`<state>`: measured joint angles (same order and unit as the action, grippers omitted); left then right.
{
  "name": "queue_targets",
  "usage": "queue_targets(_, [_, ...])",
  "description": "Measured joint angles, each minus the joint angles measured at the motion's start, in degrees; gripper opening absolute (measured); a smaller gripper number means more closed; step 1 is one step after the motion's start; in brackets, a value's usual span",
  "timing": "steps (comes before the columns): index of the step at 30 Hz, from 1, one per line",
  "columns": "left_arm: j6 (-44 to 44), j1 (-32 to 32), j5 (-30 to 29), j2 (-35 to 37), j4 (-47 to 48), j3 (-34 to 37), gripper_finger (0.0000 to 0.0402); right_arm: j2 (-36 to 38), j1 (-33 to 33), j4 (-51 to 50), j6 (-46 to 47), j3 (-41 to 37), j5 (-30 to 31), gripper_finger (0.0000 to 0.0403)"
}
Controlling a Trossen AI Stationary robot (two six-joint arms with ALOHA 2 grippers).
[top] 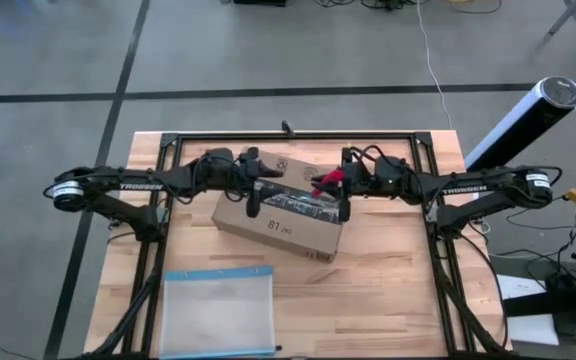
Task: Unpack boxes
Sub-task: Break down the box using the red cutter
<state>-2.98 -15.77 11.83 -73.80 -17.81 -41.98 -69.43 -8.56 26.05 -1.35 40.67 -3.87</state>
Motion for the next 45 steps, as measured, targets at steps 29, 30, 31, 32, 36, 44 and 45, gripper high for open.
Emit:
queue_targets(29, [3.37, 2.23, 4.25, -3.04, -7.93, -0.36, 0.0213, -13.14, -2.99, 21.87, 3.33, -0.01, -13.26, 0.0029])
queue_targets(30, [3.65, 2.23, 4.25, -4.23, -9.00, -0.36, 0.0215, -13.14, -2.99, 21.93, 3.33, -0.01, -13.29, 0.0029])
queue_targets(31, [3.74, 2.23, 4.25, -5.50, -9.61, -0.36, 0.0216, -13.14, -2.97, 21.90, 3.38, -0.01, -13.34, 0.0029])
queue_targets(32, [3.94, 2.23, 4.25, -6.69, -10.16, -0.37, 0.0218, -13.14, -2.97, 21.87, 3.51, -0.01, -13.42, 0.0029])
queue_targets(36, [4.38, 2.23, 4.28, -10.85, -10.39, -2.38, 0.0221, -13.14, -2.97, 21.74, 3.83, -0.01, -13.49, 0.0029])
queue_targets(44, [4.60, 2.23, 9.16, -15.11, -10.79, -7.21, 0.0213, -13.14, -2.97, 20.44, 3.79, 0.01, -14.39, 0.0029])
queue_targets(45, [4.58, 2.25, 9.31, -15.39, -10.70, -7.39, 0.0211, -13.14, -2.97, 20.34, 3.81, 0.01, -14.56, 0.0029])
